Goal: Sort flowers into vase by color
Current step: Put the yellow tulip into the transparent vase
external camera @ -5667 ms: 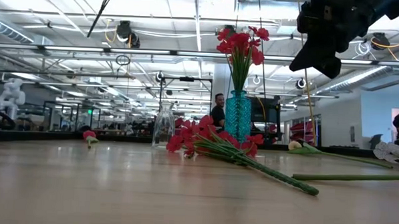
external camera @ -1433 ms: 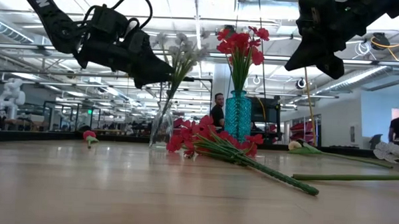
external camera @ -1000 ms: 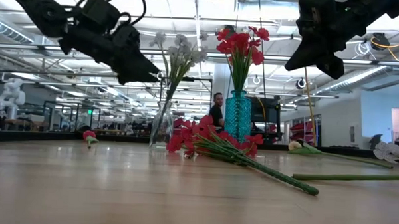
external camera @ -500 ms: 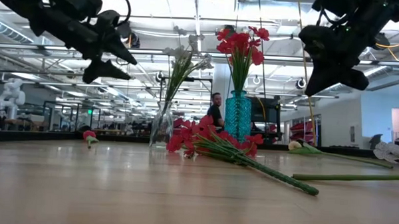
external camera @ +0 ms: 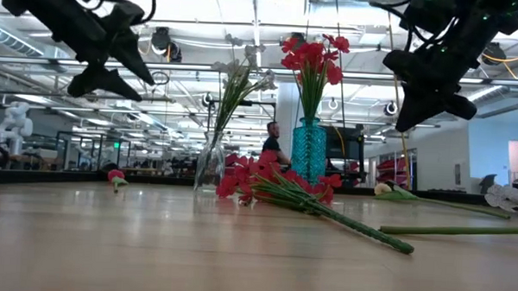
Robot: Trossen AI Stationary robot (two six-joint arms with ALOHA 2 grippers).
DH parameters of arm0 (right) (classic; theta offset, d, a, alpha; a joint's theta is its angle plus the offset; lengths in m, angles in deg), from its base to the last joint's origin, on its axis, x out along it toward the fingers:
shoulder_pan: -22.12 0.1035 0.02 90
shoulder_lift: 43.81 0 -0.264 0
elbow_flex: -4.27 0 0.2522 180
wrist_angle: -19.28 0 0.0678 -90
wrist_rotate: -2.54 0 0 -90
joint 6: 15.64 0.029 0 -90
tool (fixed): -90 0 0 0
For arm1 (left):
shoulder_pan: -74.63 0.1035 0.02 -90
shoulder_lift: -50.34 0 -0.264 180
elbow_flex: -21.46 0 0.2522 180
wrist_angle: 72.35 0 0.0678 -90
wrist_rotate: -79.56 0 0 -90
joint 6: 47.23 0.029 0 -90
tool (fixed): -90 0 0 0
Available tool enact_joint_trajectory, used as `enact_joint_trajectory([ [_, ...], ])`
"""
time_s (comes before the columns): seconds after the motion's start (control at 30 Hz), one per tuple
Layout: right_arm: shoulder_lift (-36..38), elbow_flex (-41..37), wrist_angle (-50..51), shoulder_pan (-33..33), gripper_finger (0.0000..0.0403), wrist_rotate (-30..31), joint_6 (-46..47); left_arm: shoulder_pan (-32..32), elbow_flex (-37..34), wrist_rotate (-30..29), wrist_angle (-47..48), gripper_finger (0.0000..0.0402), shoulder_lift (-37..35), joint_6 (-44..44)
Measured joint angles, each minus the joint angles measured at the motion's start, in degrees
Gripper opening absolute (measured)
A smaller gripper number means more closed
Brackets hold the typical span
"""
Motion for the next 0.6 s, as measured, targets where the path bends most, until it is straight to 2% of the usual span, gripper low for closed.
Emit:
enact_joint_trajectory([
  [0.3,-5.3,0.0,0.0,-7.7,0.0053,-4.0,-4.3,-10.4,2.7,-9.6,3.6,0.0176,1.6,-5.1],
  [0.6,-14.3,0.0,3.6,-11.9,0.0097,-5.4,-5.0,-11.1,3.3,-8.4,6.8,0.0175,3.9,-6.3],
])
